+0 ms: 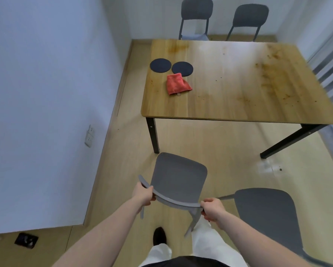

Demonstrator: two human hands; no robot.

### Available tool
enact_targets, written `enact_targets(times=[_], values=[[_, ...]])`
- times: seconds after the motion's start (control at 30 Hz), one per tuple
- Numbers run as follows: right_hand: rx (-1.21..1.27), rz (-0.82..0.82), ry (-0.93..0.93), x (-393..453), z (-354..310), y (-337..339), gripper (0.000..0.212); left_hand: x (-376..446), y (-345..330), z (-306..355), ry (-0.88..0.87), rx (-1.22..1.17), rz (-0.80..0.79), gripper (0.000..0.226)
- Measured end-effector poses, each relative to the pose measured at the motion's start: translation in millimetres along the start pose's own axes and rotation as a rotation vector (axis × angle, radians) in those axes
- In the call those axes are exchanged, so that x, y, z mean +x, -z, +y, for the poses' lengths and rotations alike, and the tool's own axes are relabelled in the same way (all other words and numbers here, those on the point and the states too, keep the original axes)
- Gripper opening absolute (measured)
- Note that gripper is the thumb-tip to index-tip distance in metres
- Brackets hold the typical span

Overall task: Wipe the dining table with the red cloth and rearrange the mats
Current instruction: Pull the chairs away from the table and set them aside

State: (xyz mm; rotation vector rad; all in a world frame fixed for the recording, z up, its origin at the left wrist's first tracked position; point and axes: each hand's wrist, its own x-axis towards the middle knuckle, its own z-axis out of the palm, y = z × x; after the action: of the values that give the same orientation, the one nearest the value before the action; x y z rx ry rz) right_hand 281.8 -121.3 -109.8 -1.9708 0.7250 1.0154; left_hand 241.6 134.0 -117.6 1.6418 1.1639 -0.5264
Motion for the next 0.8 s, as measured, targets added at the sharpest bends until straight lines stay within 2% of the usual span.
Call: enact_targets(times=[0.1, 0.27, 0.43, 0.7, 0.8], values=[[0.098, -0.013, 0.021, 24.2, -22.8, 16.8, 0.013, 8.4, -9.0, 32.8, 0.004, -0.047, 0.013, 0.022], [0.185, -0.100, 0.006, 62.8, -65.4, 55.9, 0.041, 20.6, -30.9, 93.6, 0.046, -0.118, 0.002, 0.029], [0.149, -0.183, 0.012, 79.1, -94.6, 87.6, 0.063, 32.2, -45.0, 132.1, 0.085, -0.101, 0.028, 0.027], [0.189, -0.246, -0.137, 106.3, -108.4, 97.6, 0.024, 36.5, -51.0, 156.5, 0.187, -0.073, 0.047, 0.035], [0.247, -0.275, -0.218, 111.2, -109.7, 97.7, 0.018, 43.9, -48.3, 155.6, 0.224, -0.047, 0.011, 0.030]])
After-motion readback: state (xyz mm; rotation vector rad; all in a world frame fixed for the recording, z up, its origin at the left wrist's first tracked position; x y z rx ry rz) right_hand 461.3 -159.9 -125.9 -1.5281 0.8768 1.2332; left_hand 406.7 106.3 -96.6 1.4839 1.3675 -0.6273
